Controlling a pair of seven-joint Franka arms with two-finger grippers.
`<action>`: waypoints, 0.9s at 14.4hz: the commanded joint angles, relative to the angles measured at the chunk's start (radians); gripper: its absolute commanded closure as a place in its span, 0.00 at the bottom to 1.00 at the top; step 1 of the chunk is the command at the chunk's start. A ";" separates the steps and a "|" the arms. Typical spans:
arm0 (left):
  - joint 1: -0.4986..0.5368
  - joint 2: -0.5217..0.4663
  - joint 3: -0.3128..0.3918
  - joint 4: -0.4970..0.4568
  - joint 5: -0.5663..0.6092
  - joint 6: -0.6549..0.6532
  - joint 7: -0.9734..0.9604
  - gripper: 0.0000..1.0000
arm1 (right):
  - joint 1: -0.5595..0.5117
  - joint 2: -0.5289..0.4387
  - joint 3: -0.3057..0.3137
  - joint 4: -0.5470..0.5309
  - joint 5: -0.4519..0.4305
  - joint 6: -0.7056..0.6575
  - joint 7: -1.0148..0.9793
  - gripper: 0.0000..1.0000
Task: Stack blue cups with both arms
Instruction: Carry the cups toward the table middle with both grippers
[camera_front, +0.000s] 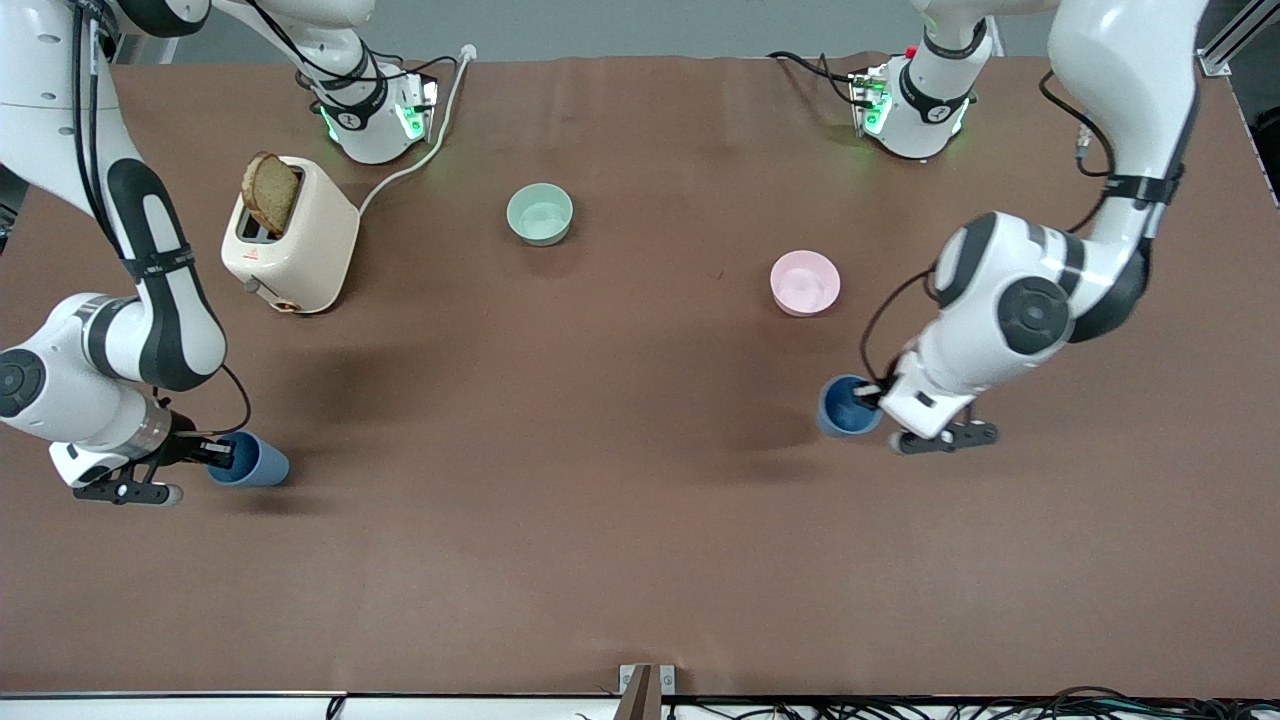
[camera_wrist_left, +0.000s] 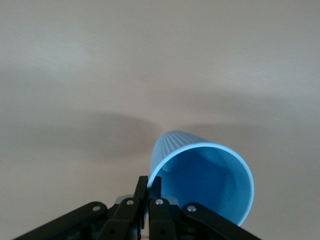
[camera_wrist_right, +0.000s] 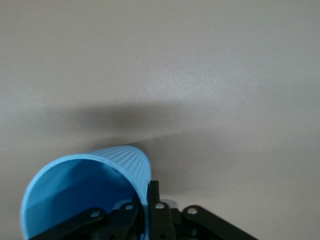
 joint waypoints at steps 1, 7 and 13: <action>-0.098 0.035 -0.012 0.059 0.011 -0.022 -0.173 1.00 | -0.002 -0.014 0.008 0.103 0.001 -0.158 0.006 1.00; -0.303 0.196 -0.001 0.211 0.026 -0.001 -0.421 1.00 | 0.064 -0.105 0.014 0.327 0.004 -0.510 0.167 1.00; -0.337 0.286 -0.003 0.231 0.087 0.087 -0.519 0.98 | 0.147 -0.221 0.028 0.352 0.141 -0.588 0.300 1.00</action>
